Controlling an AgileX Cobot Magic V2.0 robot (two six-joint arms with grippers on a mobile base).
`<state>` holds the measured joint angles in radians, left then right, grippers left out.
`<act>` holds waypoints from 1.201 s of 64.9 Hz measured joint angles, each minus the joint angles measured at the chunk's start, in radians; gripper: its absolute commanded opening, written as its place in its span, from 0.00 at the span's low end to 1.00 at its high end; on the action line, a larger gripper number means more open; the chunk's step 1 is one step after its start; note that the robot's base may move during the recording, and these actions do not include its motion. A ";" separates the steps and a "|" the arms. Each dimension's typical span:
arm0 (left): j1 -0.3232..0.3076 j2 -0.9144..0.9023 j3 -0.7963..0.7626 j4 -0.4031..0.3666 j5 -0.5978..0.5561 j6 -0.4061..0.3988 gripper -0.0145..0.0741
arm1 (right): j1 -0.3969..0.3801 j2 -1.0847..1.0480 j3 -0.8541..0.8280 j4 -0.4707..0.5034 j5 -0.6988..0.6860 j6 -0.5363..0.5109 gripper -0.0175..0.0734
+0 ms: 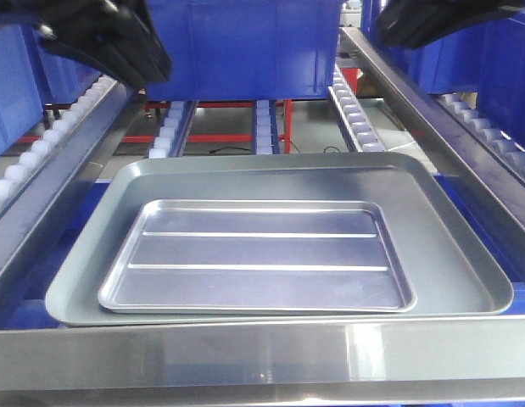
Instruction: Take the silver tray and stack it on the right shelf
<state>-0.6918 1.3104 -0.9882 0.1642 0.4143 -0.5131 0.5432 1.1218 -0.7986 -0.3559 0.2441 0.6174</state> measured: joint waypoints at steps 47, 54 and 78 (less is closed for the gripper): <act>-0.001 -0.978 0.716 0.230 -0.380 0.000 0.06 | 0.000 -0.816 0.481 -0.281 -0.333 -0.013 0.25; -0.001 -0.999 0.725 0.233 -0.380 0.000 0.06 | 0.000 -0.817 0.482 -0.281 -0.333 -0.013 0.25; -0.001 -0.999 0.729 0.233 -0.380 0.000 0.06 | 0.000 -0.818 0.508 -0.278 -0.338 -0.013 0.25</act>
<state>-0.6924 0.3113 -0.2595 0.3976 0.0346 -0.5131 0.5432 0.3035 -0.2910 -0.6336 -0.0938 0.6042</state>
